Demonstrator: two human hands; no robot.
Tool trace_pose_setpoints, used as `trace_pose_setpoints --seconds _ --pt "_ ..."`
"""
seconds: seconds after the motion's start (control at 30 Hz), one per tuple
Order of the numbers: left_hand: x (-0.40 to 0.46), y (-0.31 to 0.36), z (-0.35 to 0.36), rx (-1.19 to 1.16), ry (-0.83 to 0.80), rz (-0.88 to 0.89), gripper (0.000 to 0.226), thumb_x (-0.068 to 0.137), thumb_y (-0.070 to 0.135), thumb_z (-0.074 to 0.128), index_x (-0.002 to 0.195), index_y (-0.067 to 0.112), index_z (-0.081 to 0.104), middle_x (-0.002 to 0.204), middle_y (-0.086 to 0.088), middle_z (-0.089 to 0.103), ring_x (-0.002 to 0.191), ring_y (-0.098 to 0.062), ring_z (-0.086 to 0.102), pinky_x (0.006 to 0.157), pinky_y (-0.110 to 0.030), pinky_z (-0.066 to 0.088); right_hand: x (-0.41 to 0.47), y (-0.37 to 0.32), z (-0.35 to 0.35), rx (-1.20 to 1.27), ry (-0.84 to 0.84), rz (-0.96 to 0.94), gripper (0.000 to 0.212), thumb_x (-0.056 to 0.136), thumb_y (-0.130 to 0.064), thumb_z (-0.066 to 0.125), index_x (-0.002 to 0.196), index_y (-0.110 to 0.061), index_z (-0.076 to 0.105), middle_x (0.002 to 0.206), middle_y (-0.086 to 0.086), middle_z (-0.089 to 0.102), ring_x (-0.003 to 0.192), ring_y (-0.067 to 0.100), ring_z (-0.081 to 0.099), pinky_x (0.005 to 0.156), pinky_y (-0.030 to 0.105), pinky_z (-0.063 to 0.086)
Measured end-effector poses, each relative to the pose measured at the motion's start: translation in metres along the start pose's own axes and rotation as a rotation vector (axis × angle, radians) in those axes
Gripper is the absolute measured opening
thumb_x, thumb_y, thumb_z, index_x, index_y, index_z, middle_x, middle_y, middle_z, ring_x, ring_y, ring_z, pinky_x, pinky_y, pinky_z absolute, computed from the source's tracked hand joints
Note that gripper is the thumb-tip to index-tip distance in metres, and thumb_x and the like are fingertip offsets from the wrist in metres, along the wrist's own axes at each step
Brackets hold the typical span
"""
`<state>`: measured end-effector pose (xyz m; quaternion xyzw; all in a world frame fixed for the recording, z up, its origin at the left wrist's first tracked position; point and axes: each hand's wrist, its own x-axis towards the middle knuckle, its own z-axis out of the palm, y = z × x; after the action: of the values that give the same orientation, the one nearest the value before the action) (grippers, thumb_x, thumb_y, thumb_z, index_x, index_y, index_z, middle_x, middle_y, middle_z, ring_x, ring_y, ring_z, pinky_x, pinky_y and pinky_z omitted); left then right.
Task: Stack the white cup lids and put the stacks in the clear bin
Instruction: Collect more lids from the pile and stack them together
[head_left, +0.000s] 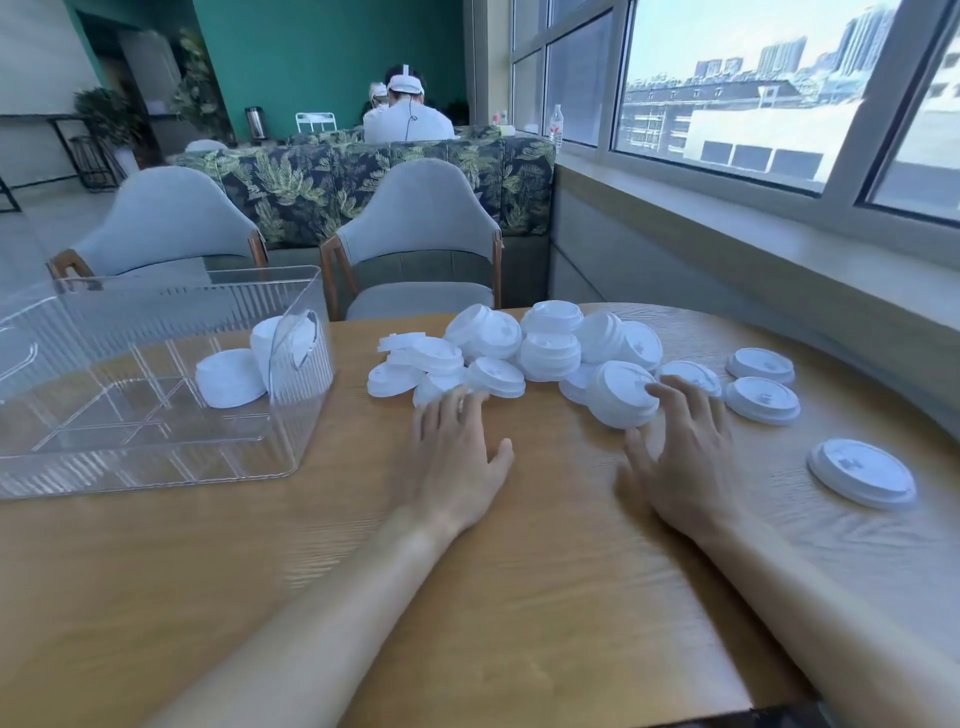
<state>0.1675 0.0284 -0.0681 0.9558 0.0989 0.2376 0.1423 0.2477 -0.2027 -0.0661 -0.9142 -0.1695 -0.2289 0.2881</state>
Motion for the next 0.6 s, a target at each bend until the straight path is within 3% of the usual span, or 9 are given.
trace_pose_setpoints --seconds 0.13,0.4,0.6 --pt "0.024 0.001 0.013 0.086 0.069 0.018 0.058 0.094 0.051 0.056 0.14 0.016 0.049 0.148 -0.002 0.049 0.14 -0.022 0.039 0.123 -0.045 0.018 0.014 0.009 0.002 0.033 -0.034 0.046 0.064 0.087 -0.029 0.071 0.142 -0.009 0.046 0.149 0.009 0.043 0.139 0.027 0.034 0.115 0.04 0.03" --pt "0.066 -0.002 0.035 0.147 0.114 0.006 0.064 0.093 0.058 0.055 0.139 0.014 0.048 0.144 -0.004 0.051 0.139 -0.025 0.04 0.124 -0.046 0.016 0.035 0.015 0.017 0.004 -0.064 0.073 0.082 0.089 -0.058 0.062 0.152 -0.012 0.035 0.153 0.007 0.041 0.142 0.024 0.03 0.113 0.039 0.031" --pt "0.079 -0.003 0.041 0.165 0.145 0.007 0.068 0.092 0.063 0.054 0.137 0.012 0.05 0.133 -0.005 0.059 0.135 -0.027 0.045 0.122 -0.047 0.022 0.043 0.015 0.023 -0.023 -0.061 0.044 0.083 0.088 -0.063 0.059 0.152 -0.016 0.035 0.15 0.005 0.045 0.141 0.023 0.034 0.111 0.04 0.033"
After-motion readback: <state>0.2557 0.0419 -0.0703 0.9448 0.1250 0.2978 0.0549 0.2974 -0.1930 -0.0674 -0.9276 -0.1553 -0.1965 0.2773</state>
